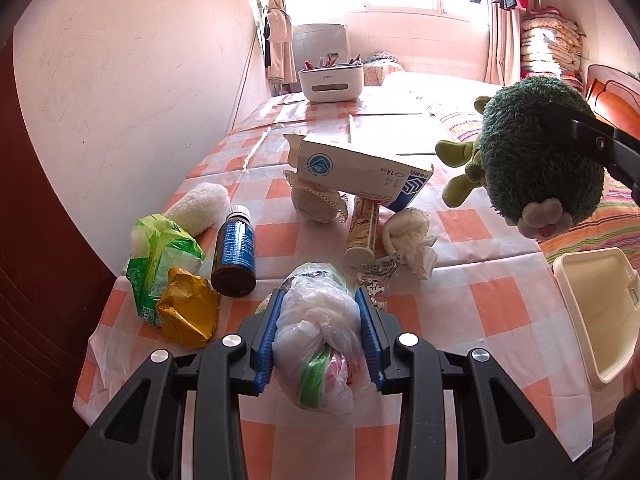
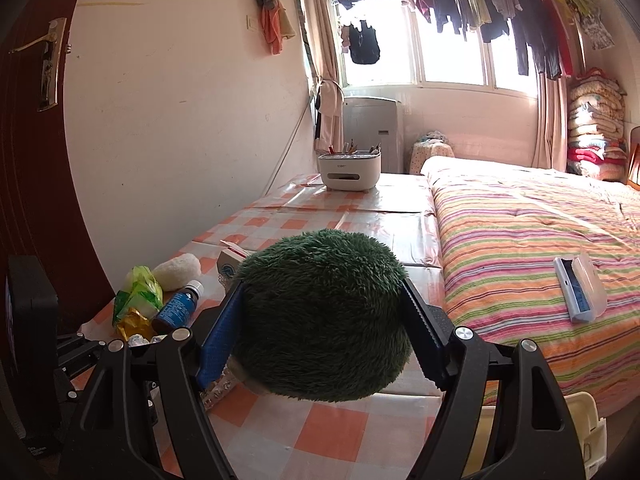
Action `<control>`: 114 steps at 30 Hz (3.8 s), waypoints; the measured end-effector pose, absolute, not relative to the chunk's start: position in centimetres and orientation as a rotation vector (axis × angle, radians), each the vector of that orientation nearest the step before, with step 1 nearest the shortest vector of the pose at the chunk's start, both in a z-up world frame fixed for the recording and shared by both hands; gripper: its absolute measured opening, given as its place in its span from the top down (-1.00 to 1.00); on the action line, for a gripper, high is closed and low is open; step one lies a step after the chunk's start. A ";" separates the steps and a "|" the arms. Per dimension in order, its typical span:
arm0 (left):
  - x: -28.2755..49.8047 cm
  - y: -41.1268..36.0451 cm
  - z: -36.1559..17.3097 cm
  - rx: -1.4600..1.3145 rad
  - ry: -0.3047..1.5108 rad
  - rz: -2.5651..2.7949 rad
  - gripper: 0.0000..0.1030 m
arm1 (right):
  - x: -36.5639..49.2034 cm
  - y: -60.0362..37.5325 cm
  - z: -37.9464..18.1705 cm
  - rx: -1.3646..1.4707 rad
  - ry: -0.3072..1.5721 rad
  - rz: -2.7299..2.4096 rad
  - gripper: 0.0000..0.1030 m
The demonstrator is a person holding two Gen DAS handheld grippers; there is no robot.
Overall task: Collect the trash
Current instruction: 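Grasp the white plastic bag bundle with the left gripper while the right gripper holds the plush, then drop the plush into the beige bin with the right gripper while the left gripper carries the bag over, then open the left gripper over the beige bin to release the white bag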
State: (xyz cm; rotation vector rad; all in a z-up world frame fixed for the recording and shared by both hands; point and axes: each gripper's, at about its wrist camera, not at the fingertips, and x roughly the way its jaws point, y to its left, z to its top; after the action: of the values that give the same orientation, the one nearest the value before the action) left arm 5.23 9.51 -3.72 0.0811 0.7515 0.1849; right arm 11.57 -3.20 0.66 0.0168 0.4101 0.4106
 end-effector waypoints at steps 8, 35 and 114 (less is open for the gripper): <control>4.7 6.5 -2.6 0.100 0.724 0.113 0.31 | 11.5 -6.1 0.2 0.027 0.419 0.332 -0.43; 3.4 -4.7 -1.2 0.176 0.681 -0.145 0.31 | 8.7 -18.3 -3.2 0.108 0.492 0.051 -0.43; 8.8 -0.7 -3.9 0.209 0.705 -0.141 -0.39 | 12.2 -15.8 -4.1 0.190 0.511 -0.011 -0.72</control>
State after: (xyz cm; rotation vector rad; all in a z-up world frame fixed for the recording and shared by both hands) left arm 8.81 -0.72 -3.88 0.2086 0.7052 -0.1411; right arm 12.20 -15.84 -4.10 0.1896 0.5114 -0.0106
